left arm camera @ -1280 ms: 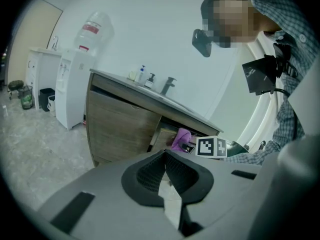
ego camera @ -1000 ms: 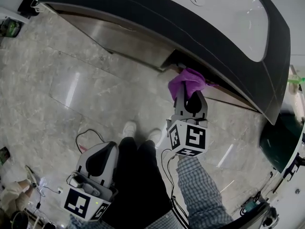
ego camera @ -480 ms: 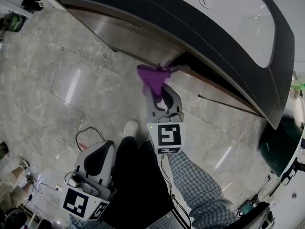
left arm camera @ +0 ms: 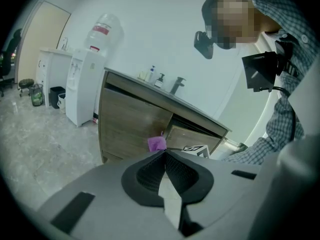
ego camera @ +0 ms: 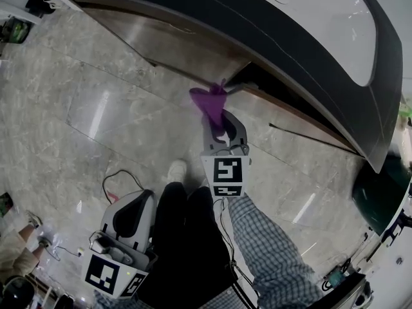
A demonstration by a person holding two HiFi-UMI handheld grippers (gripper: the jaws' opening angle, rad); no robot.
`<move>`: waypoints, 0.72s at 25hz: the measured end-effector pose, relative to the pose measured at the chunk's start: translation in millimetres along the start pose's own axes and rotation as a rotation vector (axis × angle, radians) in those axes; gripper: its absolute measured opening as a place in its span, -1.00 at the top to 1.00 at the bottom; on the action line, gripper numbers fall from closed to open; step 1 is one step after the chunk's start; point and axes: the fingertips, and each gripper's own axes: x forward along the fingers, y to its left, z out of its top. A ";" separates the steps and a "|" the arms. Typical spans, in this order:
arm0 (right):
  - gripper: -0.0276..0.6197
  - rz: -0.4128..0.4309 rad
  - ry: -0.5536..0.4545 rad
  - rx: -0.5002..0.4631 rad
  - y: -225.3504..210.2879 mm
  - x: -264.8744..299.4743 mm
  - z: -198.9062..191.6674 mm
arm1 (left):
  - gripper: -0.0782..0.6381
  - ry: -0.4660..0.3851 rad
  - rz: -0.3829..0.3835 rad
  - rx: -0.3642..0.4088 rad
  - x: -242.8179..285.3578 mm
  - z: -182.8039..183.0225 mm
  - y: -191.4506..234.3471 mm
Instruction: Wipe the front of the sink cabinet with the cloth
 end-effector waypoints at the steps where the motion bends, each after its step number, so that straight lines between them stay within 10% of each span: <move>1: 0.68 -0.014 0.002 -0.004 -6.2 0.2 -2.7 | 0.75 0.002 0.001 0.002 0.7 -0.8 0.4; 18: 0.68 -0.275 0.005 0.054 -130.1 -54.7 -41.5 | 0.75 0.045 -0.061 0.053 36.0 -8.9 -38.9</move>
